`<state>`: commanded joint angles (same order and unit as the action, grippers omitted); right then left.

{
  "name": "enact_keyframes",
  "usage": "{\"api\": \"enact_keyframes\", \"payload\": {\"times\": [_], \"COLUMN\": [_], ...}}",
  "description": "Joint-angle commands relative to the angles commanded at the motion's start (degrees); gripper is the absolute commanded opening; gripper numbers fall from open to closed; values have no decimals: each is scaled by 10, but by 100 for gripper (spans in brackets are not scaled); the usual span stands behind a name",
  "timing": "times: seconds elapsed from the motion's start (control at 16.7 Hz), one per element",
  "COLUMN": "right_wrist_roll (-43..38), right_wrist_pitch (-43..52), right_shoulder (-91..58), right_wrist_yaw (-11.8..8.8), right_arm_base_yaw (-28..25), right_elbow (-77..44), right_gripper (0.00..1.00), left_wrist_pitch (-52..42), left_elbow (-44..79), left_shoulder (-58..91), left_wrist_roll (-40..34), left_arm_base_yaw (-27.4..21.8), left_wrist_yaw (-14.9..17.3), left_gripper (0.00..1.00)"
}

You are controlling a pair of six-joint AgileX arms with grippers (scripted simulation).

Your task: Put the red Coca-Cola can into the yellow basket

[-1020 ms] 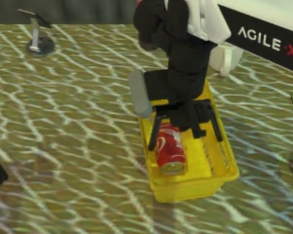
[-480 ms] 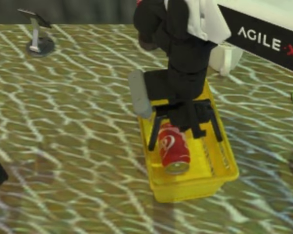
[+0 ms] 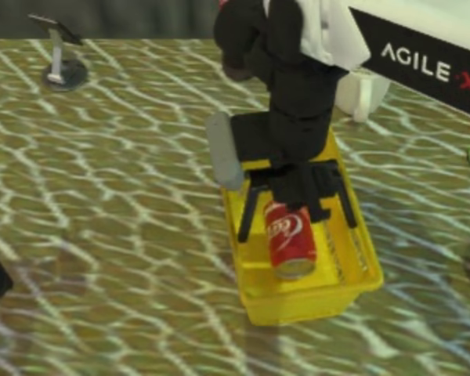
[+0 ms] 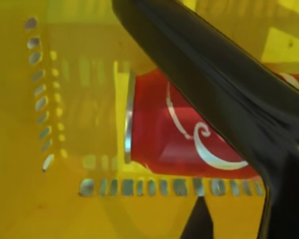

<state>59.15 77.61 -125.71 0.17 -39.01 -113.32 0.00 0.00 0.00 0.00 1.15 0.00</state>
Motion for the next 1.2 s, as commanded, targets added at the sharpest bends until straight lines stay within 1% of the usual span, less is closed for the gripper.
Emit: {"api": "enact_keyframes", "payload": {"times": [0.72, 1.08, 1.2], "right_wrist_roll": [0, 19, 21], "right_wrist_pitch": [2, 92, 102], "right_shoulder": [0, 16, 20], "right_wrist_yaw": [0, 0, 0], "right_arm_base_yaw": [1, 15, 17], "right_elbow": [-3, -74, -83], "right_gripper": [0, 0, 0], "left_wrist_pitch": [0, 0, 0], "left_elbow": [0, 0, 0], "left_shoulder": [0, 0, 0], "left_wrist_roll": [0, 0, 0], "left_arm_base_yaw": [0, 0, 0], "left_wrist_yaw": [0, 0, 0], "left_gripper": [100, 100, 100]}}
